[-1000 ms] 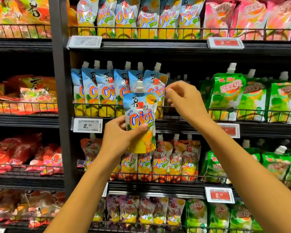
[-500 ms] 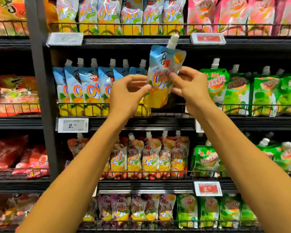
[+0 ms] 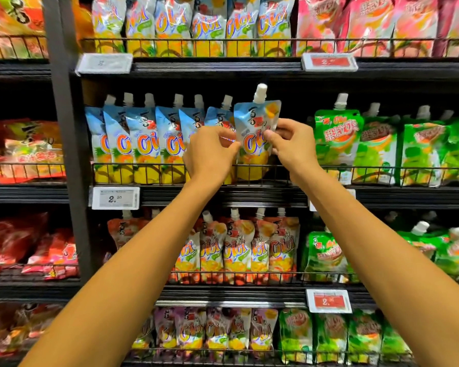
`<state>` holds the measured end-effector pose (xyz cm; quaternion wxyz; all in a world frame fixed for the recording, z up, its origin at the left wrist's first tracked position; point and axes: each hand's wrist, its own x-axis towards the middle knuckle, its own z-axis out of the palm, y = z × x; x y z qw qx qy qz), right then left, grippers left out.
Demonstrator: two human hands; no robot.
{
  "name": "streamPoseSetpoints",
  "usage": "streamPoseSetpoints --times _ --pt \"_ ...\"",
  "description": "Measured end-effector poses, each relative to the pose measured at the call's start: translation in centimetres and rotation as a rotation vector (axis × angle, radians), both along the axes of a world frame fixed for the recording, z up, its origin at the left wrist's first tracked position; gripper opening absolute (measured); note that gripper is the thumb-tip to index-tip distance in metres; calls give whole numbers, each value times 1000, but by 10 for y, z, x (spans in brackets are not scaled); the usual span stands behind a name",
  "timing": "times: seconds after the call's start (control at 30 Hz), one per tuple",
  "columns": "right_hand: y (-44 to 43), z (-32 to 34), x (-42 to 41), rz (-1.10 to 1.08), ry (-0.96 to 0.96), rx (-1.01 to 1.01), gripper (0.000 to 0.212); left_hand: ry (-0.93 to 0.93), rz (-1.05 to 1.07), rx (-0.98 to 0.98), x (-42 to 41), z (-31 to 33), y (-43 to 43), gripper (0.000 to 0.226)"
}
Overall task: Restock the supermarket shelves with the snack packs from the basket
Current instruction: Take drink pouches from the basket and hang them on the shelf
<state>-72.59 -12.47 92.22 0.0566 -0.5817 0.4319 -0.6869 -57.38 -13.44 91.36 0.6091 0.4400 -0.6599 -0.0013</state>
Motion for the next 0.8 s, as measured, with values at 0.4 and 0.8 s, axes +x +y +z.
streamPoseSetpoints --times 0.4,0.8 --pt "-18 7 0 -253 284 272 37 -25 10 21 -3 -10 6 21" --pt "63 -80 2 -86 99 -170 20 183 -355 63 2 -89 41 9"
